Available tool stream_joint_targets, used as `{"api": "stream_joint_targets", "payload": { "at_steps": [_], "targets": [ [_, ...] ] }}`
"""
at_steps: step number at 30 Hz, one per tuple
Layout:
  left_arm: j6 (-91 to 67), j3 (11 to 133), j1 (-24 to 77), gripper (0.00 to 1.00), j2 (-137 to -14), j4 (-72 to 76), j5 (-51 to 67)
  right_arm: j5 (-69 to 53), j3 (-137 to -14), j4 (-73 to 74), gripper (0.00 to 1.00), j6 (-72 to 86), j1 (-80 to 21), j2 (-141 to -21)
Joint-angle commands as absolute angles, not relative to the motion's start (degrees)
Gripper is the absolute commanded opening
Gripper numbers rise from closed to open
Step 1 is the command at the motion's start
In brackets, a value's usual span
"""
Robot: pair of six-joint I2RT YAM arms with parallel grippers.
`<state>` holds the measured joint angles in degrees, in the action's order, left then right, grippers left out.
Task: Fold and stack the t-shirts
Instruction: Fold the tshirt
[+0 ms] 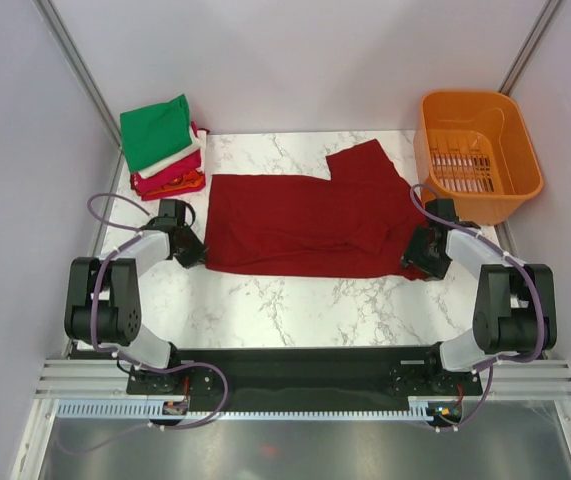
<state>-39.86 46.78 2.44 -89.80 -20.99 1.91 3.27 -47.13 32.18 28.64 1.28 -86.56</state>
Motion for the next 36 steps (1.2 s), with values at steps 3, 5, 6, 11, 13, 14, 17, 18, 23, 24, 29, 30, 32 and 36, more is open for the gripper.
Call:
{"api": "stream_joint_targets", "payload": {
  "at_steps": [3,5,6,11,13,14,17,18,23,24,29,30,32,36],
  "targets": [
    [-41.83,41.84,2.46,0.02,-80.52,-21.52,-2.63,8.52,-47.29,34.36,0.82,28.65,1.58,-82.97],
    [-41.92,40.61,2.37,0.02,-76.56,-22.23,-2.99,9.31,-47.02,34.28,0.75,28.74,1.58,-82.01],
    [-41.75,40.34,2.29,0.02,-75.51,-23.11,-2.99,9.75,-46.93,34.36,0.72,29.00,1.58,-82.00],
    [-40.96,40.60,1.94,0.02,-74.18,-25.13,-4.13,13.62,-47.02,35.33,0.73,30.58,1.58,-80.69],
    [-40.96,40.69,1.85,0.02,-74.00,-25.66,-4.13,14.24,-46.85,35.33,0.75,30.94,1.58,-80.07],
    [-40.87,40.61,1.85,0.02,-73.92,-25.75,-4.13,14.33,-46.85,35.51,0.87,31.11,1.58,-79.98],
    [-40.78,40.78,1.67,0.02,-73.74,-25.93,-4.13,15.29,-46.93,35.51,0.92,31.46,2.19,-79.54],
    [-40.78,40.78,1.58,0.02,-73.65,-26.10,-4.04,15.21,-46.93,35.59,0.92,31.38,2.63,-79.45],
    [-40.43,41.13,1.14,0.02,-73.56,-26.37,-3.69,13.54,-46.23,34.63,0.80,31.20,4.04,-80.24],
    [-40.43,41.22,1.14,0.02,-73.83,-26.37,-3.69,13.45,-45.88,34.37,0.79,31.29,4.04,-80.59],
    [-40.34,41.22,0.79,0.02,-74.09,-26.37,-3.08,10.73,-44.65,32.44,0.68,31.03,4.39,-83.14],
    [-40.34,41.13,0.70,0.02,-74.00,-26.28,-2.99,10.03,-44.47,31.47,0.68,30.85,4.39,-83.75],
    [-40.34,41.13,0.70,0.02,-74.18,-26.37,-2.90,8.79,-43.86,30.68,0.62,30.67,4.48,-84.90],
    [-40.25,41.04,0.44,0.02,-74.18,-26.28,-2.64,8.44,-43.77,29.88,0.35,30.32,5.01,-85.34]
  ]
}}
